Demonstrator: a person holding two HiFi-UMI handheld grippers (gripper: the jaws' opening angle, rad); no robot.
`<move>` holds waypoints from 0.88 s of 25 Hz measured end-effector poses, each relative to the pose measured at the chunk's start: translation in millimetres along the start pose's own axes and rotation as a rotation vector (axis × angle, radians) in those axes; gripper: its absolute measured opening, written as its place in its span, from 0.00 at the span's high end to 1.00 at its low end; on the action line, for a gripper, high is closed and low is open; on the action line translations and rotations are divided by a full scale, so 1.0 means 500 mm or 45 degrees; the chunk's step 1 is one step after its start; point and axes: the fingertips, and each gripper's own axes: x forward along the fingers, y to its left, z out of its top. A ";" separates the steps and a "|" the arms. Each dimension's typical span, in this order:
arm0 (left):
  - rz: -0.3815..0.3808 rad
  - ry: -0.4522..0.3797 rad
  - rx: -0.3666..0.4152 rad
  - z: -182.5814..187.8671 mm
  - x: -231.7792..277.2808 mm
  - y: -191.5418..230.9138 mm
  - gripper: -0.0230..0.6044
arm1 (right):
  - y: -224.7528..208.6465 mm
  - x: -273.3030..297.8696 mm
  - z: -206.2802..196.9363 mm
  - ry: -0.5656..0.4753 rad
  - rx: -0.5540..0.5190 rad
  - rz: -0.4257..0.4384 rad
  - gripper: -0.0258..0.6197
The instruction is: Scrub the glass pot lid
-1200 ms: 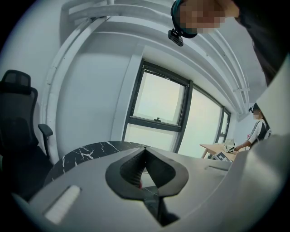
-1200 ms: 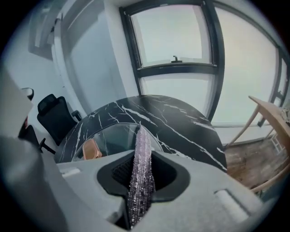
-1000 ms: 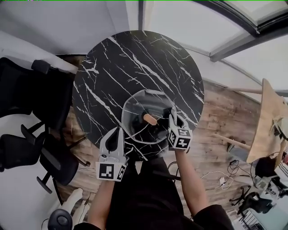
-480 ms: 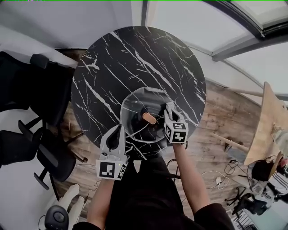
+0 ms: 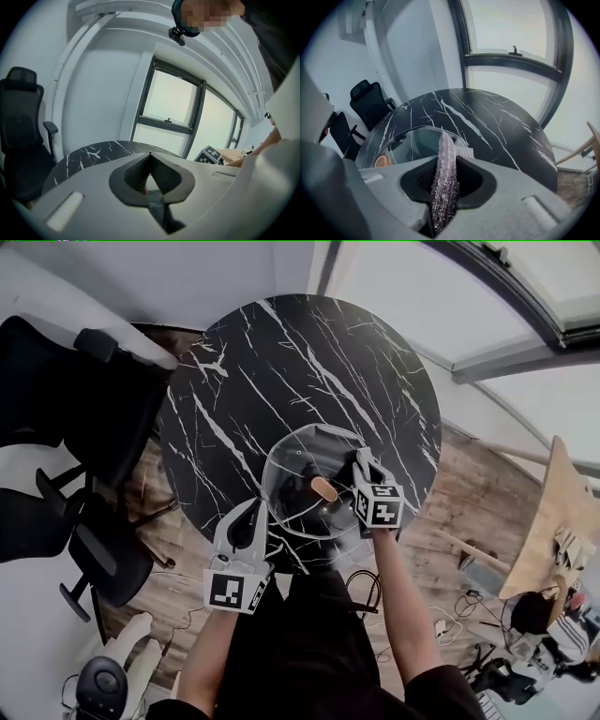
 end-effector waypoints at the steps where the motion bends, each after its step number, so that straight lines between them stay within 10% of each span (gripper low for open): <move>1: 0.002 -0.005 -0.002 0.001 -0.002 0.003 0.96 | 0.004 0.004 0.005 0.006 -0.009 0.008 0.84; 22: 0.118 -0.054 -0.081 0.010 -0.067 0.103 0.96 | 0.158 0.080 0.081 0.110 -0.338 0.225 0.84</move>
